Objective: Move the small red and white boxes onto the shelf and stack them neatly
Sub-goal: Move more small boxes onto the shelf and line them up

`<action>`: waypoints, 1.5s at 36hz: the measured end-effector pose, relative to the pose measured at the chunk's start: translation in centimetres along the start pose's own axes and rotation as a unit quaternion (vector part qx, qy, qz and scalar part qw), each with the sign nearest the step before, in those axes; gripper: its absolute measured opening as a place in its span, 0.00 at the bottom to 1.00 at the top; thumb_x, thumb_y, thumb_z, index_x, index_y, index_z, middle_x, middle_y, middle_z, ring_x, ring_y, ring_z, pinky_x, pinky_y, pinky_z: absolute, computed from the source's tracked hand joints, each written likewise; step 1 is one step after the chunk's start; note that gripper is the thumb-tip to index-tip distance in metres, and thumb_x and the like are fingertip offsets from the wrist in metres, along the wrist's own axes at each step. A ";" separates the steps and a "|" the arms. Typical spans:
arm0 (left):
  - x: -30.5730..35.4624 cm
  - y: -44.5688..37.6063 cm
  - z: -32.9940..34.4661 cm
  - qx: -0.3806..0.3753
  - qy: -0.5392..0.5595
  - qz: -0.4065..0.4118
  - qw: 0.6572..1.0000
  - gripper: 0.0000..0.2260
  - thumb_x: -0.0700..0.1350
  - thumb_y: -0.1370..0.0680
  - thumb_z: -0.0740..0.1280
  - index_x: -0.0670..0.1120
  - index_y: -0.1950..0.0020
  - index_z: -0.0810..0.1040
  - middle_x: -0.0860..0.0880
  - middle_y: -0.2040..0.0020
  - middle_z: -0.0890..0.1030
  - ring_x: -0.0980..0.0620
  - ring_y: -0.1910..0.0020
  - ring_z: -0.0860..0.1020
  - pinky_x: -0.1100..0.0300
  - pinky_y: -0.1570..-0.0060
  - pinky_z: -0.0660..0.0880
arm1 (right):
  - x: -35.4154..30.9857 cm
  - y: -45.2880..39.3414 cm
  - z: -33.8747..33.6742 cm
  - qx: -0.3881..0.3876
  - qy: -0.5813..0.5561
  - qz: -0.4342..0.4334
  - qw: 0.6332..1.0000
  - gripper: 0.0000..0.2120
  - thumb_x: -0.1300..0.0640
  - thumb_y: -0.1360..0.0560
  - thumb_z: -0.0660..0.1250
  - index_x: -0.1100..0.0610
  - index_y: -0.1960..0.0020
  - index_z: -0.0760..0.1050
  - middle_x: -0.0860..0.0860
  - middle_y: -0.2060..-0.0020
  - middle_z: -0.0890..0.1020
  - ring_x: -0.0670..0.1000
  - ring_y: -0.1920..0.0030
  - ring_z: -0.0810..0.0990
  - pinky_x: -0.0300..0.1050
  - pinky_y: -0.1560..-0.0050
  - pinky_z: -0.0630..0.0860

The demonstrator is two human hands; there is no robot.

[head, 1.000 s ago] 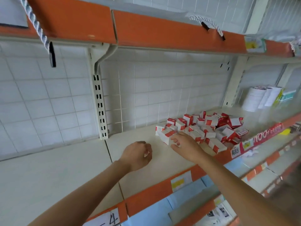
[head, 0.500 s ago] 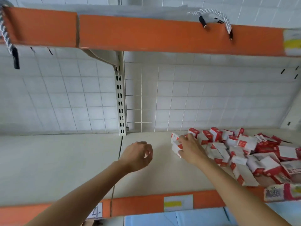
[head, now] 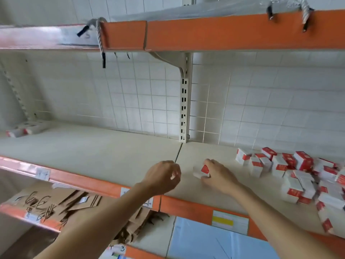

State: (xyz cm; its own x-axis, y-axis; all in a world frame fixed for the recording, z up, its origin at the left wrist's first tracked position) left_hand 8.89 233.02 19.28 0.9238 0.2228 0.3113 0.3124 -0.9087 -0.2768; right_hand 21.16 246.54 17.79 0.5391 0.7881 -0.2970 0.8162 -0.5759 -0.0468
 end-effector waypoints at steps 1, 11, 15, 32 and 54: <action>-0.8 0.5 -0.7 0.009 -0.004 -0.007 1.000 0.08 0.45 0.24 0.62 0.48 0.52 0.81 0.51 0.54 0.81 0.51 0.55 0.79 0.60 0.58 0.74 | -1.1 -0.3 0.1 0.000 -0.001 -0.009 1.000 0.17 0.50 0.24 0.62 0.57 0.40 0.66 0.53 0.43 0.73 0.57 0.44 0.74 0.47 0.48 0.71; -11.3 8.6 -7.4 0.046 -0.066 -0.088 0.993 0.08 0.45 0.25 0.62 0.48 0.52 0.81 0.50 0.52 0.80 0.49 0.53 0.78 0.59 0.57 0.73 | -15.2 -3.5 2.1 0.007 -0.029 -0.124 0.992 0.17 0.53 0.26 0.65 0.55 0.40 0.67 0.51 0.47 0.72 0.54 0.48 0.74 0.44 0.54 0.67; -17.3 12.6 -11.5 0.027 -0.085 -0.121 0.989 0.08 0.46 0.25 0.64 0.49 0.50 0.81 0.50 0.51 0.79 0.49 0.52 0.78 0.58 0.55 0.74 | -23.2 -5.1 4.2 0.004 -0.042 -0.161 0.986 0.16 0.53 0.26 0.65 0.55 0.41 0.67 0.50 0.49 0.71 0.53 0.49 0.74 0.44 0.55 0.67; -37.0 28.6 -21.4 0.040 -0.126 -0.239 0.962 0.07 0.44 0.23 0.62 0.47 0.53 0.80 0.54 0.57 0.76 0.53 0.59 0.76 0.60 0.60 0.74 | -50.3 -7.8 15.4 -0.073 -0.031 -0.338 0.938 0.10 0.49 0.24 0.61 0.51 0.52 0.60 0.47 0.53 0.68 0.50 0.56 0.70 0.44 0.62 0.66; -51.3 20.2 -26.1 0.138 -0.073 -0.241 0.958 0.07 0.42 0.24 0.63 0.44 0.53 0.81 0.49 0.56 0.81 0.52 0.59 0.79 0.54 0.56 0.77 | -57.0 -27.7 16.0 -0.006 -0.093 -0.266 0.959 0.07 0.55 0.29 0.64 0.56 0.55 0.68 0.51 0.57 0.74 0.54 0.55 0.72 0.44 0.61 0.66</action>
State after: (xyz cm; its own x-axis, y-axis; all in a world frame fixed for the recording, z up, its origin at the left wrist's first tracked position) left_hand -37.96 194.00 21.39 0.6720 0.6586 0.3386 0.7387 -0.5639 -0.3693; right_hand -35.52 214.12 20.78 -0.0006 0.9171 -0.3986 0.9685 -0.0987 -0.2286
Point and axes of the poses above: each hand's wrist, its own y-axis away from the middle knuckle, its own z-axis out of the palm, x = y × z, the point moved 4 cm from there along -y, towards the middle knuckle
